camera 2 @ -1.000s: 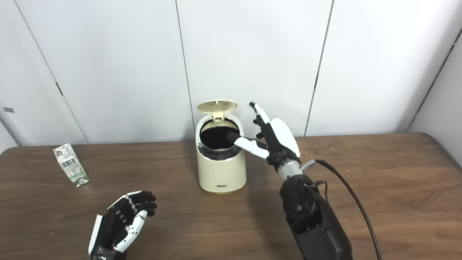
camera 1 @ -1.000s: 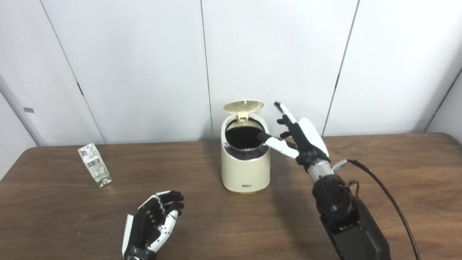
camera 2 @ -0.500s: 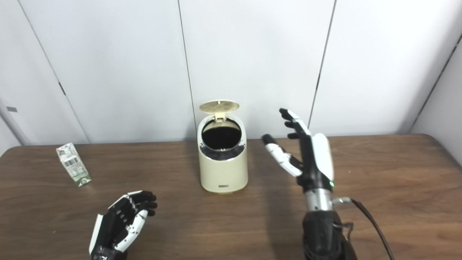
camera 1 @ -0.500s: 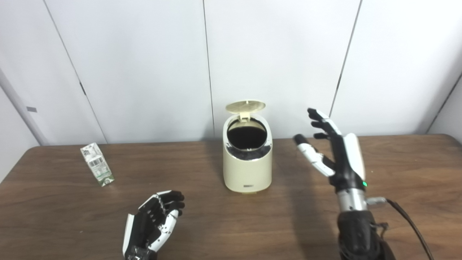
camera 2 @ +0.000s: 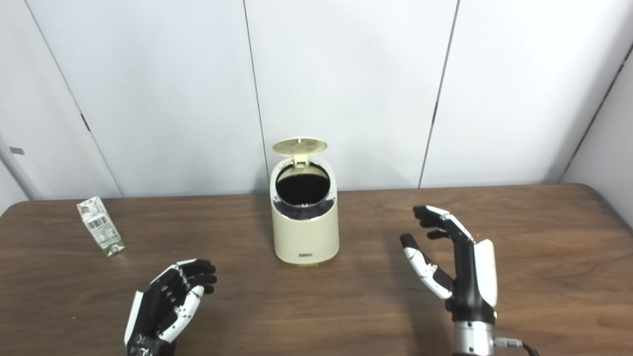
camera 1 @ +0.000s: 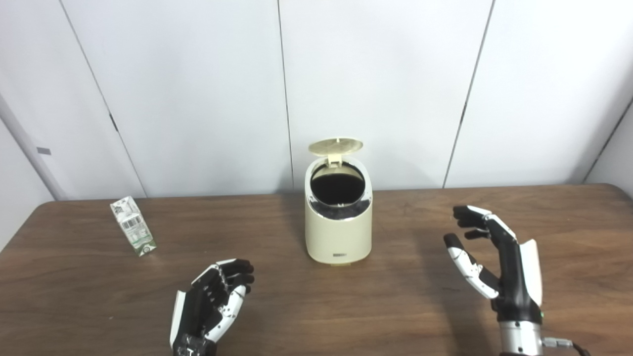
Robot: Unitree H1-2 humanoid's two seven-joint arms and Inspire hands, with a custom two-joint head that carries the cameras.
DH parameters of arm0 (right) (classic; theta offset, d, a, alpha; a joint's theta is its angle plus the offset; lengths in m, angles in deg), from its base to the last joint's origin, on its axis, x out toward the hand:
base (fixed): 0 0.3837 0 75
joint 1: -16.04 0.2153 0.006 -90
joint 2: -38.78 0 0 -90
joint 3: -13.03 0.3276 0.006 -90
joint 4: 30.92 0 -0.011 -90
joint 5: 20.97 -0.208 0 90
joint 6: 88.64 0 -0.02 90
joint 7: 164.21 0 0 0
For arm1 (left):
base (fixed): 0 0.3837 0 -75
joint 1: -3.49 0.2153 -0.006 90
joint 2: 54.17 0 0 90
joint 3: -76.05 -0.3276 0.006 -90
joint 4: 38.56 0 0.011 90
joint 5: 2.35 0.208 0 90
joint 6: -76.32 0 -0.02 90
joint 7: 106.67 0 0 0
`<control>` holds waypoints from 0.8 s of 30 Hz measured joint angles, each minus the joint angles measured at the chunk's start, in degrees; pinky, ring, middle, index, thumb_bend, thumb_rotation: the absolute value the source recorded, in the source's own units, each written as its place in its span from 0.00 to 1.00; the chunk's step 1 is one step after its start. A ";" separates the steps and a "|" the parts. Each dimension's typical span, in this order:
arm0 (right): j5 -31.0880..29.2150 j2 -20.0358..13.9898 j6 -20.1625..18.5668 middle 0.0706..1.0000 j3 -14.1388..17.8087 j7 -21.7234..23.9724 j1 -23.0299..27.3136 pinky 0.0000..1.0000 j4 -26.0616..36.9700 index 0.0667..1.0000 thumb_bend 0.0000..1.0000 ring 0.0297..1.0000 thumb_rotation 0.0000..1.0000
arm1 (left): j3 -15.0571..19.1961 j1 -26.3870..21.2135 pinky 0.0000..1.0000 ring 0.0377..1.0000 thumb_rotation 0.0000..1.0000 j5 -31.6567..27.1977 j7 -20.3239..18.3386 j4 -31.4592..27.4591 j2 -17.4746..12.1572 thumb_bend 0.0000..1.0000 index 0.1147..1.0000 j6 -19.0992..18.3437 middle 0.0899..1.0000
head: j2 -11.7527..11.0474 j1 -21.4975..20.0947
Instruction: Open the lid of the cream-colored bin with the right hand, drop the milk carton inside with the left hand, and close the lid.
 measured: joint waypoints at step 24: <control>-2.60 0.01 3.59 0.66 2.86 -0.51 0.60 0.55 -4.71 0.65 0.22 0.64 0.47 | 8.36 -4.59 0.62 0.67 0.31 6.99 2.39 -17.72 -6.12 0.86 0.76 1.46 0.70 | -2.90 7.73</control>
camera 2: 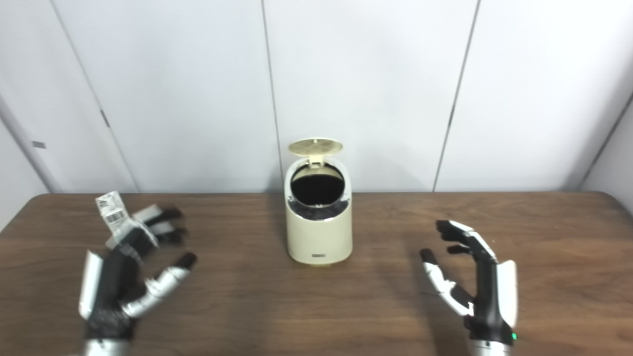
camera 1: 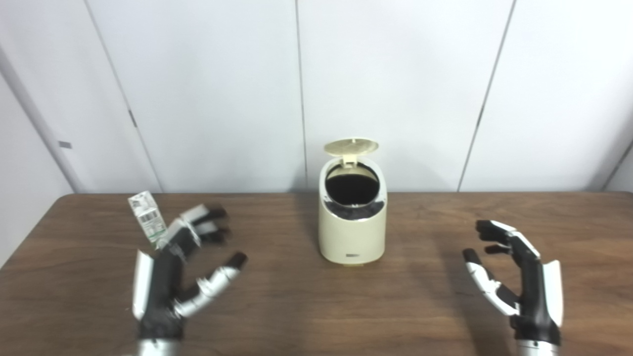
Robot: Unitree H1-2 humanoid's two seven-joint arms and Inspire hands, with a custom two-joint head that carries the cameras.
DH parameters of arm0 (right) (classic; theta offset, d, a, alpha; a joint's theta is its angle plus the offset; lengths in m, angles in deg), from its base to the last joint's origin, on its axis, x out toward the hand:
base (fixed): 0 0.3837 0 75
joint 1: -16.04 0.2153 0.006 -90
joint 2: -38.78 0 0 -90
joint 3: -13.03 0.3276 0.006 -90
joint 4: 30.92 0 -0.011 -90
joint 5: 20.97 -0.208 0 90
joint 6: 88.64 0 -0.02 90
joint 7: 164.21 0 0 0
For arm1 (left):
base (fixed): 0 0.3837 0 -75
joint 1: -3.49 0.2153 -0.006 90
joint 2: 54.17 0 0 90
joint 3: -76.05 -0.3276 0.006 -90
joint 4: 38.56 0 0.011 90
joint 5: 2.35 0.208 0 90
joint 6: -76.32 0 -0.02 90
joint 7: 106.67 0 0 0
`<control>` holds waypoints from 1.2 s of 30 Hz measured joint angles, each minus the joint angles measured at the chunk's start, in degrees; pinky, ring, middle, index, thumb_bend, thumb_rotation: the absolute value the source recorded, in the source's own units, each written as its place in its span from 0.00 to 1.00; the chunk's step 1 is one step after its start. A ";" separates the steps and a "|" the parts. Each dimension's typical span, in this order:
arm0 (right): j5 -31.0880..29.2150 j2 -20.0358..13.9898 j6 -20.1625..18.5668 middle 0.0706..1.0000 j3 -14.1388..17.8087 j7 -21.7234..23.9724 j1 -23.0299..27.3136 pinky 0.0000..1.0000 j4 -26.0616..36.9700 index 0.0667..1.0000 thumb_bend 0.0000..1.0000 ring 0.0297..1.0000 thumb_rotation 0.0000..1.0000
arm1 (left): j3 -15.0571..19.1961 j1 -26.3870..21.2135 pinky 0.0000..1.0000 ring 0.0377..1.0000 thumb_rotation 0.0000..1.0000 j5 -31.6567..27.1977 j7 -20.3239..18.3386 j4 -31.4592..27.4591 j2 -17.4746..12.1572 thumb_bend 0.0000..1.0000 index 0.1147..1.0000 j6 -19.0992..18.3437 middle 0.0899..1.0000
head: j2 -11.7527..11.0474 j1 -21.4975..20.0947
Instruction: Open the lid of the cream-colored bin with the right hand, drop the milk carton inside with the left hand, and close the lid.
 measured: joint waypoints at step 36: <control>-5.89 -7.39 3.79 0.62 2.47 1.84 3.75 0.45 -8.45 0.60 0.39 0.59 0.82 | 8.06 -4.61 0.98 0.97 0.26 -7.64 -8.22 10.34 -18.35 1.00 0.99 -21.99 0.97 | -3.87 20.57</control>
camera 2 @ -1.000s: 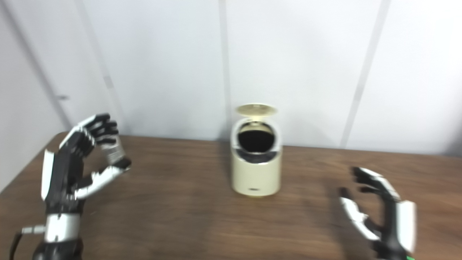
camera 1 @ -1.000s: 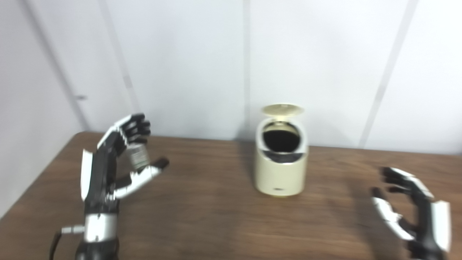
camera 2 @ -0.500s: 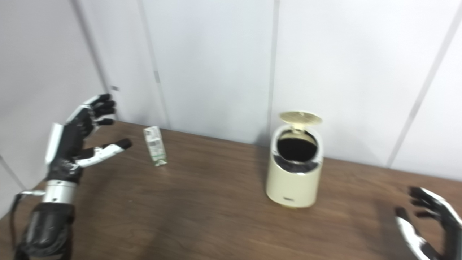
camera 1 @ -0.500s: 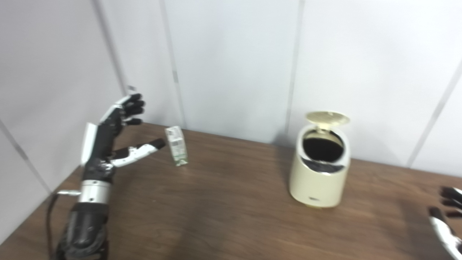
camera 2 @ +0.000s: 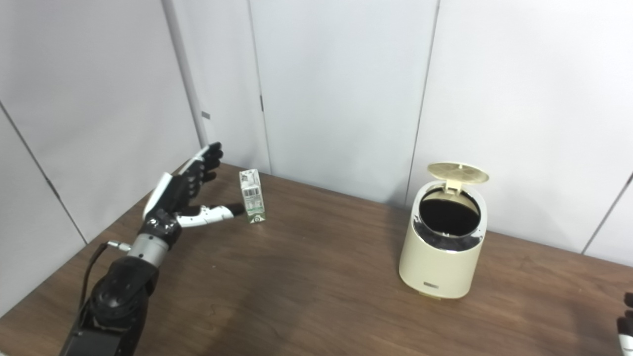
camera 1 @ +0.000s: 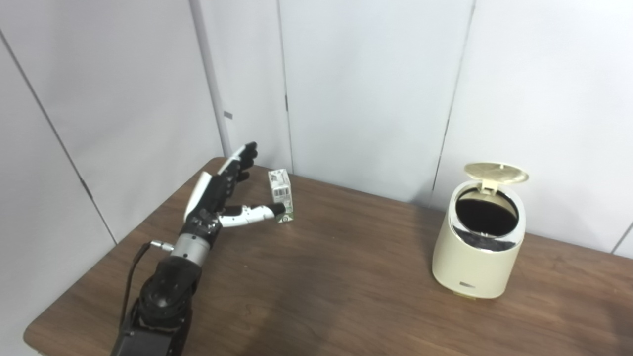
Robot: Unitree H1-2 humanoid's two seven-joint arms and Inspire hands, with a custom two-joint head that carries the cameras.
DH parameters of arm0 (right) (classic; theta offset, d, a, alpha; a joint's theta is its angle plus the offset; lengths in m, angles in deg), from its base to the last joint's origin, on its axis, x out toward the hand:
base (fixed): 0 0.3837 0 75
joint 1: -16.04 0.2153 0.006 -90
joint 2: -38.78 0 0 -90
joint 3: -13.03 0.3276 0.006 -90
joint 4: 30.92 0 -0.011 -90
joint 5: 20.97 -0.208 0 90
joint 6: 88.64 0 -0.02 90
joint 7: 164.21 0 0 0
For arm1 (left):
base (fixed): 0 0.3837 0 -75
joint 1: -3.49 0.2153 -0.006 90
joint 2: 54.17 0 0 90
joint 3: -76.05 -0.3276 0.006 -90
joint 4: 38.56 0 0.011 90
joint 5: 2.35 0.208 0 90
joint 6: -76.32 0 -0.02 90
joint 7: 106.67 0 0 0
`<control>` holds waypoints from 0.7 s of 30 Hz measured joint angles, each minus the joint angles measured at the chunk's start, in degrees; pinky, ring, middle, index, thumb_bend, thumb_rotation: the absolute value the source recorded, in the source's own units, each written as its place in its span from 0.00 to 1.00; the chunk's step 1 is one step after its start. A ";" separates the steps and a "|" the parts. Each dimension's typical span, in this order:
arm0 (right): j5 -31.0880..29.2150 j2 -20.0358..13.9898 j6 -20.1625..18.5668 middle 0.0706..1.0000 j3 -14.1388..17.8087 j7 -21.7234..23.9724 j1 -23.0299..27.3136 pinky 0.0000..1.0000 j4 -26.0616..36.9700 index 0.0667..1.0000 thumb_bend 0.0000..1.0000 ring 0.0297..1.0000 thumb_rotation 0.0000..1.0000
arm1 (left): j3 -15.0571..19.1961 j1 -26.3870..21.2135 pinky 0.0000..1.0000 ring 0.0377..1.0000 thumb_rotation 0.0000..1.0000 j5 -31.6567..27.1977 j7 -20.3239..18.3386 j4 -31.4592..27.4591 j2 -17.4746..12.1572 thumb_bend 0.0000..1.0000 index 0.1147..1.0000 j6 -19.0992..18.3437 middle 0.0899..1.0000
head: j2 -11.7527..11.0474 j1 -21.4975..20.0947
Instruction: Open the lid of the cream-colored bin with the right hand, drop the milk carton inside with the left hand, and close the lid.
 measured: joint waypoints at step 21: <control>-1.00 -3.05 1.96 0.63 -0.85 -0.81 1.62 0.46 -4.05 0.61 0.51 0.60 0.90 | -6.40 -8.95 0.84 0.88 0.25 8.78 -1.16 14.95 -6.32 1.00 0.92 -4.62 0.88 | -1.58 0.97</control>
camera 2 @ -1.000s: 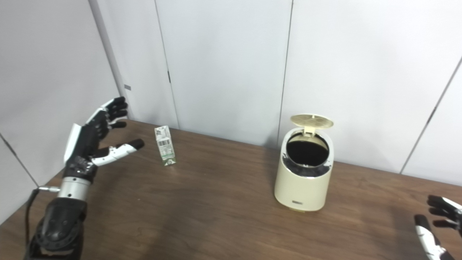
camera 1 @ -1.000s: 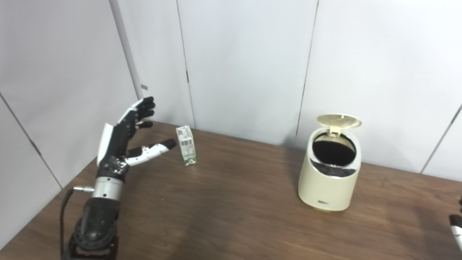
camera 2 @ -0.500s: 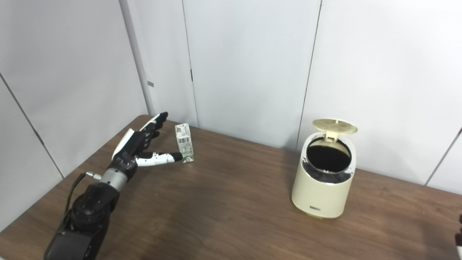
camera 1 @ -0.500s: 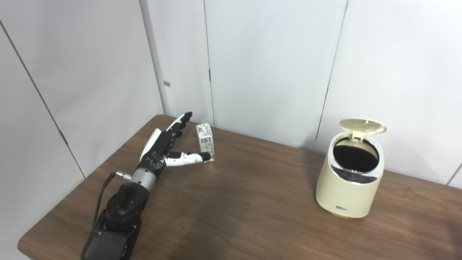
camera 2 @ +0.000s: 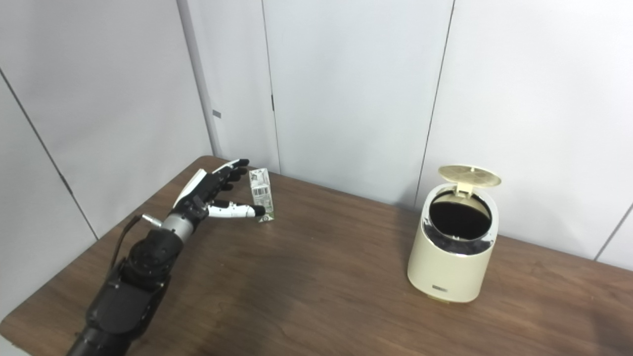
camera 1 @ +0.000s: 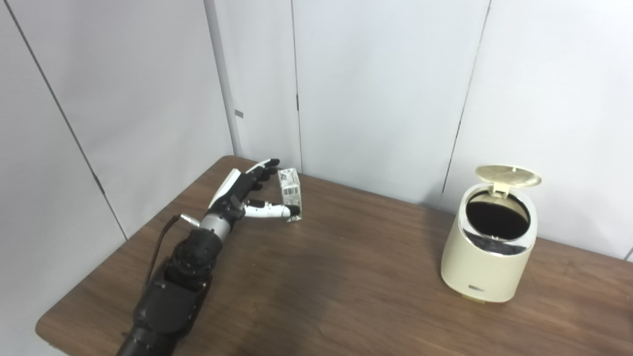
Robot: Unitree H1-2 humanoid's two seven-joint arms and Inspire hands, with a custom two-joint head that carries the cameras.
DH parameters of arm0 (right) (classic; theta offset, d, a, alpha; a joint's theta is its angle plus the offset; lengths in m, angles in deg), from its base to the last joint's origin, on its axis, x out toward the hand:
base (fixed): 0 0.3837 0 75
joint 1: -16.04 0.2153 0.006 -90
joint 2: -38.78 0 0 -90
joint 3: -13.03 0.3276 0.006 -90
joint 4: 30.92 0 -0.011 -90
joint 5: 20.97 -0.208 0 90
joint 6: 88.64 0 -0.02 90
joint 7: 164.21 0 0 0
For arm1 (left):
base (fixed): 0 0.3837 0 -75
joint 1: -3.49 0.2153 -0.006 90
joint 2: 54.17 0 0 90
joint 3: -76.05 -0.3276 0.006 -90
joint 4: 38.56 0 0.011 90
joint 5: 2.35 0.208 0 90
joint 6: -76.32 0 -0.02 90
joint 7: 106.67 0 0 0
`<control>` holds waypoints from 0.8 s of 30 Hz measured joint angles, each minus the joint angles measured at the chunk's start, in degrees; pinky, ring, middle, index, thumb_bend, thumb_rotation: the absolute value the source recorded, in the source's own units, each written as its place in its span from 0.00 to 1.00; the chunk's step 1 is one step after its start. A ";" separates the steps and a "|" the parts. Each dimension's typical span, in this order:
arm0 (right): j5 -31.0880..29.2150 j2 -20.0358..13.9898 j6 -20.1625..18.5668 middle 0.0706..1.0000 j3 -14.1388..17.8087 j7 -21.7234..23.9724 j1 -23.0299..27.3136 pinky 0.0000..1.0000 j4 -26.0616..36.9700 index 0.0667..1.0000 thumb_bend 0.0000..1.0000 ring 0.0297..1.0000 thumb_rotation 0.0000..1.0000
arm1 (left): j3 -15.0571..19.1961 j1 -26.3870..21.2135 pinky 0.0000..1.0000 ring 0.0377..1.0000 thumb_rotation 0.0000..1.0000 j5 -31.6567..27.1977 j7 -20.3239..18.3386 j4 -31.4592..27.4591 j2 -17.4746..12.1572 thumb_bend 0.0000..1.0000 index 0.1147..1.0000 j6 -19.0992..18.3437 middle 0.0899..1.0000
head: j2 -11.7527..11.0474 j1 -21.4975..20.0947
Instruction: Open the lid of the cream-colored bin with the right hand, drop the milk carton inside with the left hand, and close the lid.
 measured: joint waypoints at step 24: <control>-0.58 -1.01 0.07 0.60 -2.41 -1.97 0.65 0.41 -0.90 0.58 0.53 0.56 0.90 | -4.74 -7.34 0.70 0.82 0.24 1.02 -0.68 12.91 -2.13 1.00 0.92 -0.74 0.88 | -2.29 -1.15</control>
